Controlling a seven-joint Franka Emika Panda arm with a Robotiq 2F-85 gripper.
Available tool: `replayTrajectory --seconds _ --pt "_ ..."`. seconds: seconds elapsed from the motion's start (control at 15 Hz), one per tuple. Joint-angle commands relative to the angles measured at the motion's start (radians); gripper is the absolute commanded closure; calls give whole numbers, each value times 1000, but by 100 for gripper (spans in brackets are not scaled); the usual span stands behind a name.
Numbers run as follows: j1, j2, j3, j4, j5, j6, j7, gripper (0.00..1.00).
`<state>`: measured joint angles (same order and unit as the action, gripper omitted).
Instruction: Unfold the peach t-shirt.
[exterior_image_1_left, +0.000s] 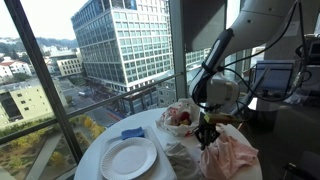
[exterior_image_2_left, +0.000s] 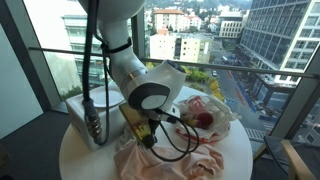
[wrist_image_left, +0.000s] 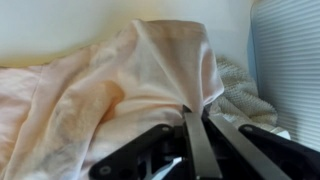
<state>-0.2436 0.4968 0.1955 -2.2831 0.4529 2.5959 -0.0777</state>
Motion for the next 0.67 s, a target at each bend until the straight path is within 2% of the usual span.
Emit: replayTrajectory --seconds 0.0,0.2,0.4,0.47,0.53,0.6 --pt "-55 -51 57 -28 79 -80 -233 98" --pt "-43 -38 64 -3 74 -156 -361 98" --pt "-6 17 32 39 9 -287 -406 97" --pt "4 30 20 49 -12 -344 -403 69" --pt "10 40 14 58 -24 -393 -406 68" --pt "19 44 8 60 -32 -423 -406 63"
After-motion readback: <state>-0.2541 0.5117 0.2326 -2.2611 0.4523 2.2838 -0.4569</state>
